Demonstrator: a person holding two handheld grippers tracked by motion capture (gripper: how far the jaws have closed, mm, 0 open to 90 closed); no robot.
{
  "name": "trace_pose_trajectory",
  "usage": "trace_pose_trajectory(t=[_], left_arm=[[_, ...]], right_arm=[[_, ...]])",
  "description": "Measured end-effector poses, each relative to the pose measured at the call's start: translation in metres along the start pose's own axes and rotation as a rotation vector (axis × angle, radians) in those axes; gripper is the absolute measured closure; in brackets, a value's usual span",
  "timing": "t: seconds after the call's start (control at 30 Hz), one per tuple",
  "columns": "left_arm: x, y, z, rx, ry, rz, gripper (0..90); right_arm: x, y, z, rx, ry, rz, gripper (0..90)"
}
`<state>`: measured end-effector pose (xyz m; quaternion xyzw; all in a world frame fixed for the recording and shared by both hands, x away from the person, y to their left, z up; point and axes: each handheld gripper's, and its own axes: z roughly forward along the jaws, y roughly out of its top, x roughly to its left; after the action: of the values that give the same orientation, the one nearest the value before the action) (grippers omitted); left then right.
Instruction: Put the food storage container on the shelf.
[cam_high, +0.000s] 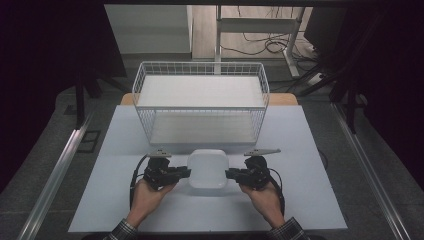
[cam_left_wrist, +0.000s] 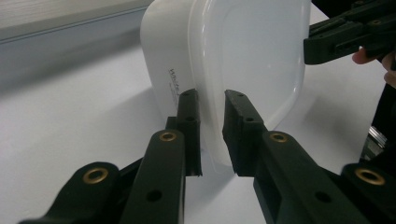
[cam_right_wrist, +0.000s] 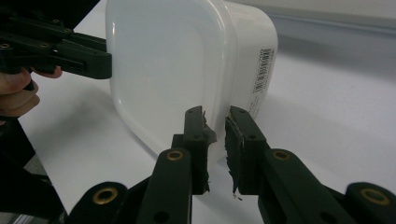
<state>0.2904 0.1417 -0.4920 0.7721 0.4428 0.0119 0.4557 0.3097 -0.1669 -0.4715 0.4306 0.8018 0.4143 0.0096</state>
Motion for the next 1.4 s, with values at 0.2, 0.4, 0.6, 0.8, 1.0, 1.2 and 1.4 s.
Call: trace_pose_trajectory(t=[0.2, 0.4, 0.6, 0.8, 1.0, 1.2, 1.4], left_arm=[[-0.001, 0.0, 0.0, -0.008, 0.024, 0.006, 78.5], [-0.004, 0.009, -0.01, -0.044, 0.028, 0.017, 78.8], [-0.005, 0.02, -0.022, -0.063, 0.03, 0.038, 79.1], [-0.007, 0.034, -0.033, -0.089, 0.039, 0.059, 79.2], [-0.009, 0.048, -0.044, -0.116, 0.042, 0.068, 79.3], [-0.012, 0.062, -0.054, -0.141, 0.055, 0.085, 79.4], [-0.016, 0.075, -0.066, -0.165, 0.066, 0.104, 79.5]], right_arm=[[0.005, 0.0, 0.0, -0.036, -0.027, -0.052, 78.2], [0.007, 0.008, -0.007, -0.083, -0.014, -0.084, 78.2], [0.011, 0.018, -0.012, -0.108, -0.003, -0.101, 78.3], [0.015, 0.031, -0.018, -0.144, -0.001, -0.122, 78.3], [0.017, 0.046, -0.024, -0.17, 0.012, -0.13, 78.4], [0.021, 0.064, -0.032, -0.195, 0.013, -0.149, 78.4], [0.026, 0.076, -0.039, -0.213, 0.013, -0.161, 78.4]])
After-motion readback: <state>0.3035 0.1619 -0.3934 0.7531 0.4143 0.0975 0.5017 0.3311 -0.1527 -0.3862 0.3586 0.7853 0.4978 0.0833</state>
